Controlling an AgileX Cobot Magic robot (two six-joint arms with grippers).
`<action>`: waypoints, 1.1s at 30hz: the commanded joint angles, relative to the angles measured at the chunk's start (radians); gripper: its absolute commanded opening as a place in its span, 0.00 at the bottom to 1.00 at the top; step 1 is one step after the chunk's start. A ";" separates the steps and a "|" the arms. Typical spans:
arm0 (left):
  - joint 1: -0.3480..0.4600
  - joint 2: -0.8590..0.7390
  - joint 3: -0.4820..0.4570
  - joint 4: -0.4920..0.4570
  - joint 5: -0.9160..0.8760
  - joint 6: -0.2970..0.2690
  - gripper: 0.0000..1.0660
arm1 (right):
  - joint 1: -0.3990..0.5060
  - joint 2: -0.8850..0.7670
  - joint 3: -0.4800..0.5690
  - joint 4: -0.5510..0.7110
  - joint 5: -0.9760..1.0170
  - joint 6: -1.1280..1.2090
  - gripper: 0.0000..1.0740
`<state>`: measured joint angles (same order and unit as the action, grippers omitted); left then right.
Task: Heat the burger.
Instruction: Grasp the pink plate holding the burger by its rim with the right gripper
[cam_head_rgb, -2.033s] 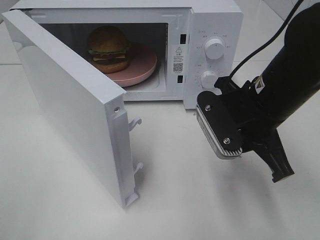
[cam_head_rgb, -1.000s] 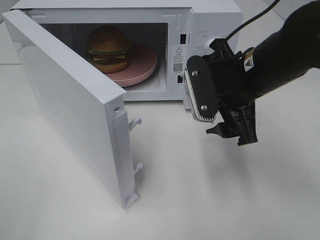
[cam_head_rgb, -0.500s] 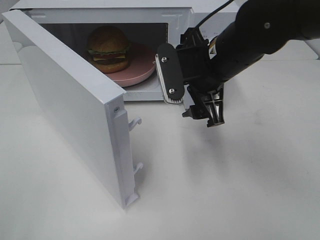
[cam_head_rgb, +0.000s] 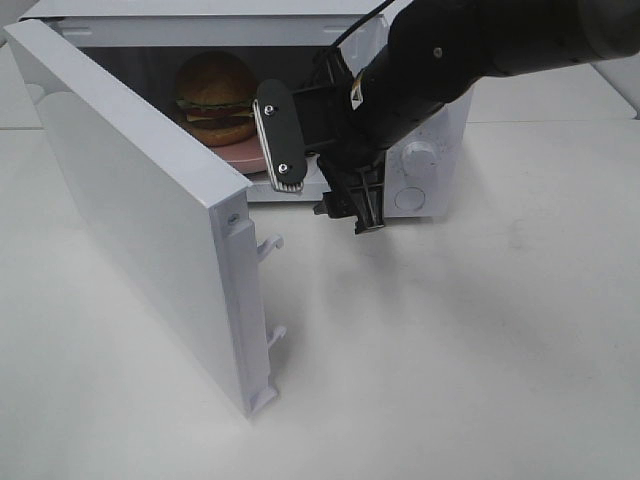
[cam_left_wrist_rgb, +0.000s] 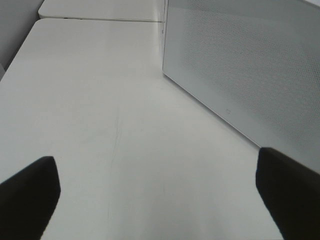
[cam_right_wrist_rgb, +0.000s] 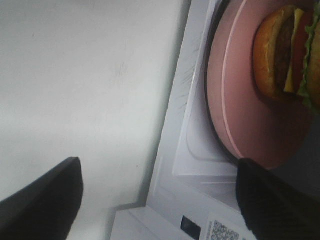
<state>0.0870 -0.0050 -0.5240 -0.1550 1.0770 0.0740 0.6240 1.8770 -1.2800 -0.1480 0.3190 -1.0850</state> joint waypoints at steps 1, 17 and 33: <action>0.003 -0.016 0.003 -0.001 -0.009 -0.005 0.94 | 0.008 0.015 -0.029 0.000 -0.006 0.028 0.76; 0.003 -0.016 0.003 -0.001 -0.009 -0.005 0.94 | 0.033 0.176 -0.211 -0.023 -0.006 0.163 0.75; 0.003 -0.016 0.003 -0.001 -0.009 -0.005 0.94 | 0.042 0.336 -0.405 -0.026 0.036 0.248 0.84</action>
<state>0.0870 -0.0050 -0.5240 -0.1550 1.0770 0.0740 0.6600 2.2100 -1.6750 -0.1720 0.3500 -0.8460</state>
